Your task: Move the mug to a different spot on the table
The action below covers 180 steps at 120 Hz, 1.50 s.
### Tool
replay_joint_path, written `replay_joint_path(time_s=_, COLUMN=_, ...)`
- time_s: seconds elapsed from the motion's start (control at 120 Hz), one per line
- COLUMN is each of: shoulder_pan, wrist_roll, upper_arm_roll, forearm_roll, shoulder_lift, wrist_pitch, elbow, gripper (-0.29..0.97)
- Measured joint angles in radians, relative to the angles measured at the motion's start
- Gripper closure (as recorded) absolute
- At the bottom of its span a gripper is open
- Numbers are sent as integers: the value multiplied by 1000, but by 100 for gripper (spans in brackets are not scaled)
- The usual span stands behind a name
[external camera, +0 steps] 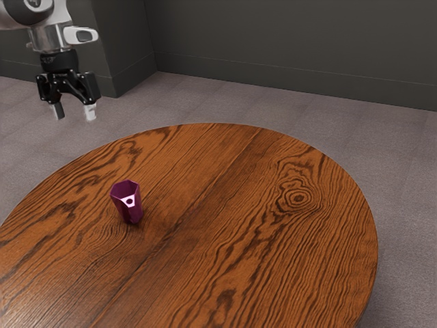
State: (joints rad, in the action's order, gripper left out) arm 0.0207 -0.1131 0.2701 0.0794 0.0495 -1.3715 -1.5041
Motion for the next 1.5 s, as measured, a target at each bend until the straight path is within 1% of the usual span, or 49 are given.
replay_joint_path(time_s=0.083, shoulder_pan=9, wrist_roll=-13, upper_arm_roll=-6, forearm_roll=2, shoulder_lift=-16, wrist_pitch=-66, elbow=-23, gripper=2)
replay_joint_path(time_s=0.1, shoulder_pan=10, wrist_roll=-15, upper_arm_roll=-13, forearm_roll=3, shoulder_lift=-29, wrist_pitch=-80, elbow=-43, gripper=2)
replay_joint_path(time_s=0.125, shoulder_pan=-9, wrist_roll=-19, upper_arm_roll=-45, forearm_roll=4, shoulder_lift=-59, wrist_pitch=-106, elbow=-88, gripper=2)
replay_joint_path(time_s=0.183, shoulder_pan=-91, wrist_roll=-19, upper_arm_roll=-152, forearm_roll=6, shoulder_lift=-143, wrist_pitch=-168, elbow=-210, gripper=2)
replay_joint_path(time_s=0.233, shoulder_pan=-208, wrist_roll=-14, upper_arm_roll=-270, forearm_roll=21, shoulder_lift=-234, wrist_pitch=-235, elbow=-346, gripper=2)
replay_joint_path(time_s=0.258, shoulder_pan=-280, wrist_roll=-11, upper_arm_roll=-332, forearm_roll=41, shoulder_lift=-276, wrist_pitch=-272, elbow=-415, gripper=2)
replay_joint_path(time_s=0.292, shoulder_pan=-342, wrist_roll=-6, upper_arm_roll=-386, forearm_roll=66, shoulder_lift=-316, wrist_pitch=-326, elbow=-499, gripper=2)
replay_joint_path(time_s=0.342, shoulder_pan=-380, wrist_roll=7, upper_arm_roll=-426, forearm_roll=93, shoulder_lift=-340, wrist_pitch=-414, elbow=-593, gripper=2)
replay_joint_path(time_s=0.417, shoulder_pan=-376, wrist_roll=35, upper_arm_roll=-446, forearm_roll=118, shoulder_lift=-320, wrist_pitch=-549, elbow=-684, gripper=2)
replay_joint_path(time_s=0.558, shoulder_pan=-341, wrist_roll=105, upper_arm_roll=-452, forearm_roll=138, shoulder_lift=-222, wrist_pitch=-718, elbow=-736, gripper=2)
replay_joint_path(time_s=0.725, shoulder_pan=-305, wrist_roll=207, upper_arm_roll=-451, forearm_roll=148, shoulder_lift=-130, wrist_pitch=-816, elbow=-751, gripper=2)
replay_joint_path(time_s=0.8, shoulder_pan=-286, wrist_roll=260, upper_arm_roll=-442, forearm_roll=150, shoulder_lift=-92, wrist_pitch=-840, elbow=-750, gripper=2)
replay_joint_path(time_s=0.9, shoulder_pan=-234, wrist_roll=342, upper_arm_roll=-397, forearm_roll=147, shoulder_lift=-38, wrist_pitch=-871, elbow=-738, gripper=2)
replay_joint_path(time_s=0.967, shoulder_pan=-175, wrist_roll=397, upper_arm_roll=-339, forearm_roll=145, shoulder_lift=-6, wrist_pitch=-889, elbow=-731, gripper=2)
replay_joint_path(time_s=1.0, shoulder_pan=-159, wrist_roll=422, upper_arm_roll=-320, forearm_roll=145, shoulder_lift=10, wrist_pitch=-896, elbow=-722, gripper=2)
replay_joint_path(time_s=1.175, shoulder_pan=-170, wrist_roll=542, upper_arm_roll=-261, forearm_roll=144, shoulder_lift=62, wrist_pitch=-919, elbow=-694, gripper=2)
replay_joint_path(time_s=1.3, shoulder_pan=-103, wrist_roll=622, upper_arm_roll=-254, forearm_roll=142, shoulder_lift=87, wrist_pitch=-931, elbow=-684, gripper=2)
replay_joint_path(time_s=1.342, shoulder_pan=-87, wrist_roll=645, upper_arm_roll=-240, forearm_roll=139, shoulder_lift=99, wrist_pitch=-937, elbow=-674, gripper=2)
replay_joint_path(time_s=1.425, shoulder_pan=-89, wrist_roll=687, upper_arm_roll=-197, forearm_roll=133, shoulder_lift=145, wrist_pitch=-947, elbow=-631, gripper=2)
replay_joint_path(time_s=1.5, shoulder_pan=-84, wrist_roll=727, upper_arm_roll=-181, forearm_roll=130, shoulder_lift=170, wrist_pitch=-952, elbow=-607, gripper=2)
